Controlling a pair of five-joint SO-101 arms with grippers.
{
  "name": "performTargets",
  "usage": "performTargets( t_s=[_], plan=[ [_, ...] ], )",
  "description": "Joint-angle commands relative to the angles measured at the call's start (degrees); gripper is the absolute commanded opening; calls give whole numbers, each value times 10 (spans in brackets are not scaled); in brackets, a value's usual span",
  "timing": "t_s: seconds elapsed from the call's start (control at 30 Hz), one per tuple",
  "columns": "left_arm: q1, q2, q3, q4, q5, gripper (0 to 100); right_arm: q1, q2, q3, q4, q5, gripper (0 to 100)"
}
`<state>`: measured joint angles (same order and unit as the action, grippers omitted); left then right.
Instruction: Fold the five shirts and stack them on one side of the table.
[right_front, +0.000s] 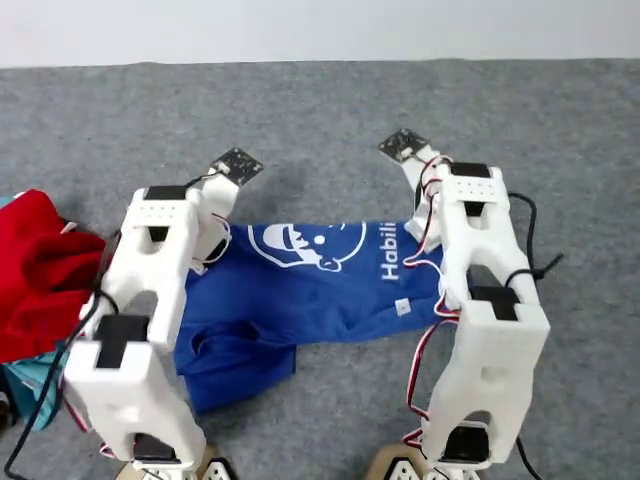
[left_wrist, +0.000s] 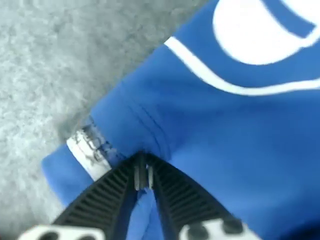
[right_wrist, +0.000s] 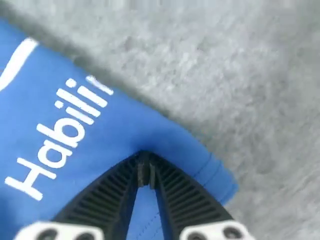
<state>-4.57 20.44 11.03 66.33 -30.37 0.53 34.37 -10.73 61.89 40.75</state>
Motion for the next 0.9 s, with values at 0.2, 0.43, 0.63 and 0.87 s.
performTargets(
  t_s=[0.2, 0.43, 0.63, 0.87],
  plan=[
    [-16, 41, -180, 87, 6, 6, 10, 66, -200, 24, -9, 10],
    [-8, -22, -227, 154, 6, 6, -6, 65, -300, 146, -10, 14],
    [47, -90, -214, 256, -5, 6, -29, 65, -410, 321, -27, 13],
    [128, -98, -95, 280, -24, 6, -23, 58, -453, 411, -51, 11]
  ],
)
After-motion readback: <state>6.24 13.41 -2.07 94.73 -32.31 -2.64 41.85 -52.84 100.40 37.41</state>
